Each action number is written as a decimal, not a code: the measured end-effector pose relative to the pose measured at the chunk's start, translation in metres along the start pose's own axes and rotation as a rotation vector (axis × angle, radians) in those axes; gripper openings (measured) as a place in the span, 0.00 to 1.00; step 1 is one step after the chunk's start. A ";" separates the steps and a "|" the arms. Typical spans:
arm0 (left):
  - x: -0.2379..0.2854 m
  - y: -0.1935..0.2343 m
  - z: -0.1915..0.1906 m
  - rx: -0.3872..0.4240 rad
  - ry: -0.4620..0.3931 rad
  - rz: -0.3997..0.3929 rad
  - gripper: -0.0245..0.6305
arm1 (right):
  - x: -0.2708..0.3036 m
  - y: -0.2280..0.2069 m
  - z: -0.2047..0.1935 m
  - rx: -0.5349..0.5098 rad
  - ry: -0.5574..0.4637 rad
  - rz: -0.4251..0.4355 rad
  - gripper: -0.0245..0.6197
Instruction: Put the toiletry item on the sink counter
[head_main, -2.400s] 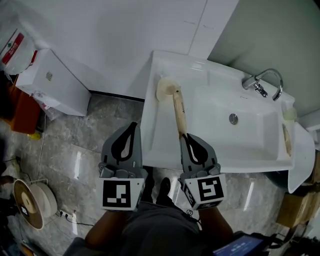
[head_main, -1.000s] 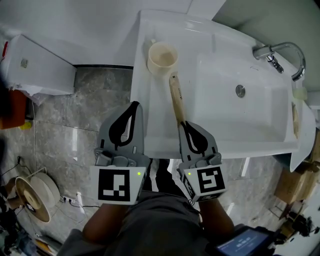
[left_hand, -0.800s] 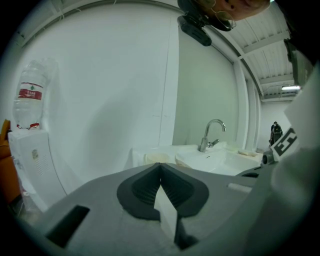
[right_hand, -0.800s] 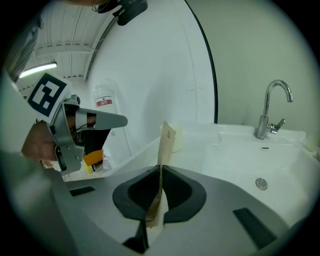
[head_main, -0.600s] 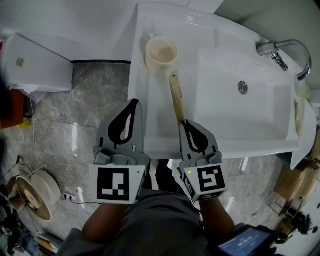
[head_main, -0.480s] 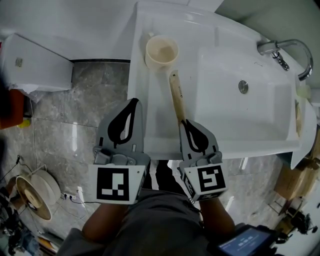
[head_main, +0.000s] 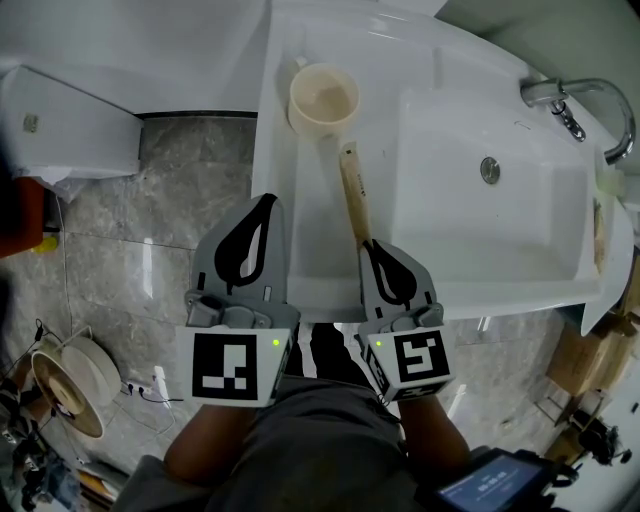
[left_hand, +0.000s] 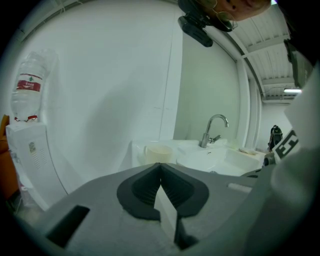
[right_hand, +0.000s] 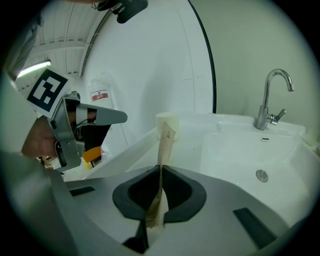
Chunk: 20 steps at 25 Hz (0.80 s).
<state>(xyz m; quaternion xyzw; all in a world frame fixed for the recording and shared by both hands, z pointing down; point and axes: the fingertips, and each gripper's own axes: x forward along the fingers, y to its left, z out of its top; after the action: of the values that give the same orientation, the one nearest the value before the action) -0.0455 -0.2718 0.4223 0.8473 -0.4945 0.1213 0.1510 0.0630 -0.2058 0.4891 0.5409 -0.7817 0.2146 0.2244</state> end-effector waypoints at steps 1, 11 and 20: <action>0.000 0.000 -0.001 -0.002 0.001 0.000 0.06 | 0.000 0.000 0.000 0.000 0.001 0.000 0.07; 0.008 0.003 -0.007 -0.011 0.015 0.000 0.06 | 0.006 -0.004 -0.003 0.005 -0.008 -0.009 0.07; 0.010 0.003 -0.009 -0.017 0.025 -0.006 0.06 | 0.005 0.000 -0.006 0.015 0.022 0.001 0.07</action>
<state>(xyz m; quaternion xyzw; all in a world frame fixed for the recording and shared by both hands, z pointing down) -0.0436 -0.2781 0.4347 0.8460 -0.4909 0.1273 0.1647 0.0626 -0.2062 0.4969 0.5398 -0.7778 0.2265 0.2288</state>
